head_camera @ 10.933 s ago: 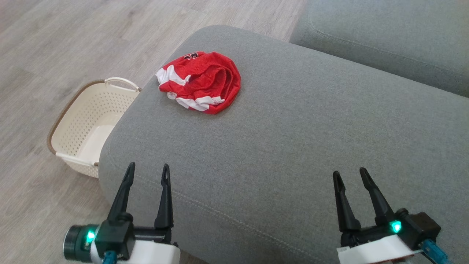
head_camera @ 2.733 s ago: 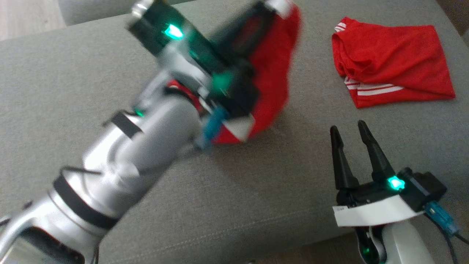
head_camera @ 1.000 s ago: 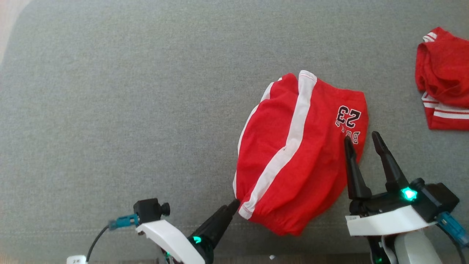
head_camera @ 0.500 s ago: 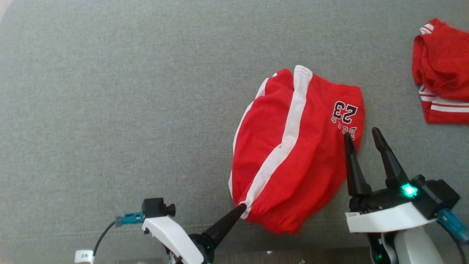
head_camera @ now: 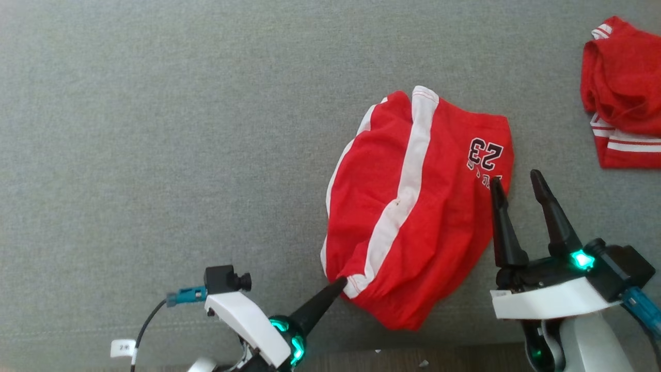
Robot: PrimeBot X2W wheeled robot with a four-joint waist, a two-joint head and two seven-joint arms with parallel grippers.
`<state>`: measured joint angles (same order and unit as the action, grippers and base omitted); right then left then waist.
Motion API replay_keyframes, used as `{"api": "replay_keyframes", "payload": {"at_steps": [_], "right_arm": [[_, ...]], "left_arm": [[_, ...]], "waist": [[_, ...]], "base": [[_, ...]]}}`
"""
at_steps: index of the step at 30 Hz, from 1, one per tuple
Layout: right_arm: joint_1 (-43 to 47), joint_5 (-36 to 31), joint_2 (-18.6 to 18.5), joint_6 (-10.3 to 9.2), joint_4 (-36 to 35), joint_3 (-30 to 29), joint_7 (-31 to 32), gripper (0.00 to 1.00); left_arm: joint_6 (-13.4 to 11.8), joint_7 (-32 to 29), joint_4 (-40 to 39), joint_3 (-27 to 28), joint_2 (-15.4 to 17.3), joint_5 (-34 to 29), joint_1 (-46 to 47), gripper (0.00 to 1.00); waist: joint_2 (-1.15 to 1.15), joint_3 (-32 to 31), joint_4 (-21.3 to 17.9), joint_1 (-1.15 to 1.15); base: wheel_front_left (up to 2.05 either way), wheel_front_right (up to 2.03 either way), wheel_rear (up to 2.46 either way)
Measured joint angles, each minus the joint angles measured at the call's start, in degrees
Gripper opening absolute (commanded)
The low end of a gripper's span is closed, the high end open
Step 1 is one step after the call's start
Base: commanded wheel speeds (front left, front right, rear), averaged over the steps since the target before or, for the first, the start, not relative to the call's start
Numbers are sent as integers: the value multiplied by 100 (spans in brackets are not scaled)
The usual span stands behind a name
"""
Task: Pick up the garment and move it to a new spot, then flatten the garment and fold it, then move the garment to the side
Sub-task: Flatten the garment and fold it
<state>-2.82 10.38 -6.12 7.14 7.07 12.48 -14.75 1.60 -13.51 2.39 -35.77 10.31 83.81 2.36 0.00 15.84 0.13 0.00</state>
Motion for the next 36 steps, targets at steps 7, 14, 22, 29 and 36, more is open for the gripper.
{"api": "replay_keyframes", "payload": {"at_steps": [7, 14, 22, 29, 36], "right_arm": [[0, 0, -2, -1, 1, -40, 0, 100], [4, 2, 0, -1, 9, 32, 0, 100], [-37, 198, -246, -1, 168, 353, 0, 100], [-999, 1306, -957, -1, 1137, 1110, 456, 100], [-2798, 2093, -1529, -1, 2006, 1537, 2529, 100]], "left_arm": [[236, 534, -43, 154, -25, -427, 61, 0], [344, 754, -676, 366, 572, -1523, 955, 0], [-14, 454, -1150, 693, 1627, -2394, 1415, 0], [-218, 442, -977, 788, 1871, -2532, 1224, 0], [-111, 588, -548, 689, 1760, -2606, 1168, 0]], "waist": [[0, -126, 35, 0], [0, -301, 178, 0], [0, -318, 325, 0], [0, -159, 482, 0], [0, -44, 710, 0]], "base": [[0, 0, 0], [0, 0, 0], [0, 0, 0], [0, 0, 0], [0, 0, 0]]}}
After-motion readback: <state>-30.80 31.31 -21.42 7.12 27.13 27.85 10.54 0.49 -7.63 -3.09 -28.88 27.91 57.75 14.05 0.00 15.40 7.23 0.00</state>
